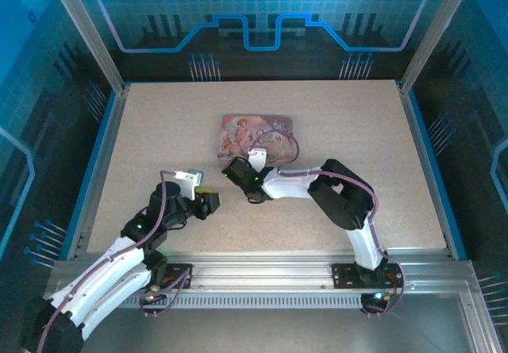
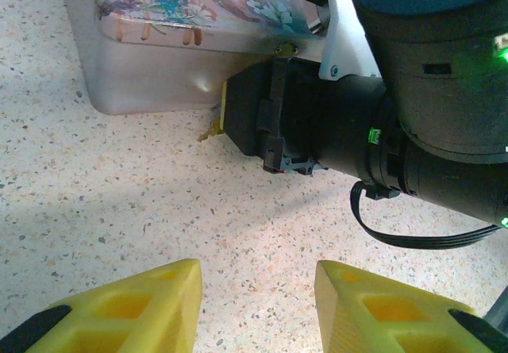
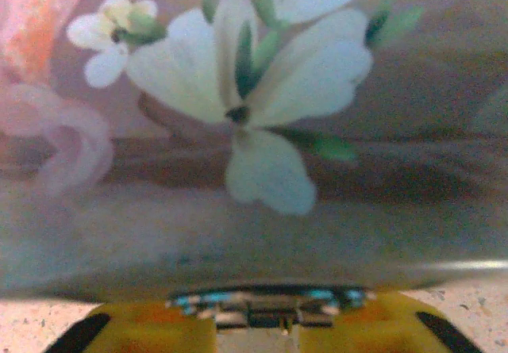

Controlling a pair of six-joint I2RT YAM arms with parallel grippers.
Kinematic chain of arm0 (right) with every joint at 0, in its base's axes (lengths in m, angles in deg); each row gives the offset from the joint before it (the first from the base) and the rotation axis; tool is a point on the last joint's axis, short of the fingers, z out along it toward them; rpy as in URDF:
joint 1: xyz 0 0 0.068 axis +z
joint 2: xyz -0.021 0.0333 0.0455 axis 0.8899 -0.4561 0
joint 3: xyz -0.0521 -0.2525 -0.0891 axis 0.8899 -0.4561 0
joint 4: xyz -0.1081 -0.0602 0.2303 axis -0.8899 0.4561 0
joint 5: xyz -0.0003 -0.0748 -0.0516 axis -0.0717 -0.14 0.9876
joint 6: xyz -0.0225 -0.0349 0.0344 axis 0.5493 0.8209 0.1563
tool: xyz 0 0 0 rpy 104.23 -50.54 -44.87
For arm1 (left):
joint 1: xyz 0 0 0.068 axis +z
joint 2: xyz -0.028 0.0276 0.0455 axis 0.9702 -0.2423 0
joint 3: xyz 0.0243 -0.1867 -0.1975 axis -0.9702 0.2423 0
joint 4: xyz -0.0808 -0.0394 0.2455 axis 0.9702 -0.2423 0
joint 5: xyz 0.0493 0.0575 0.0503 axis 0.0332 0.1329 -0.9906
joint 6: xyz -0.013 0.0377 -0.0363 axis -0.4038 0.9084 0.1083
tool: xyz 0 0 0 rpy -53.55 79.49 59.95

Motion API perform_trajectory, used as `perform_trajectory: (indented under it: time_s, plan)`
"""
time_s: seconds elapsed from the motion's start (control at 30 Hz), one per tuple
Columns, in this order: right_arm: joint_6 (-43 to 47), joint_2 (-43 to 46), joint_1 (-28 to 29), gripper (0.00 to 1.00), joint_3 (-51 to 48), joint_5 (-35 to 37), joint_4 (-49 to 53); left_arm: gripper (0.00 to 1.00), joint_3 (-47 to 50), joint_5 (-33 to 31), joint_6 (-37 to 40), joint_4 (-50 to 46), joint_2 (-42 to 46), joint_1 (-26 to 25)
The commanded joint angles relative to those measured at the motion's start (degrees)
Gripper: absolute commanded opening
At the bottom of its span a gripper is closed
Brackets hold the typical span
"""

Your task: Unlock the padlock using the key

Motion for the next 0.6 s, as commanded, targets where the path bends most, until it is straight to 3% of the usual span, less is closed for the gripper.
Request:
perform_trajectory:
  time_s: [0.0, 0.3, 0.57]
  plan:
    - [0.3, 2.6, -0.8, 0.18, -1.5, 1.9, -2.3, 0.43, 0.5, 0.3, 1.0, 1.8, -0.1, 0.3]
    - [2.1, 6.1, -1.5, 0.08, -3.7, -2.1, -3.1, 0.43, 0.7, 2.1, 1.4, 3.9, -2.0, 0.4]
    - [3.5, 9.1, -3.7, 0.05, -5.9, -12.7, -5.0, 0.43, 1.5, 5.6, -0.3, 9.9, -5.6, 0.2]
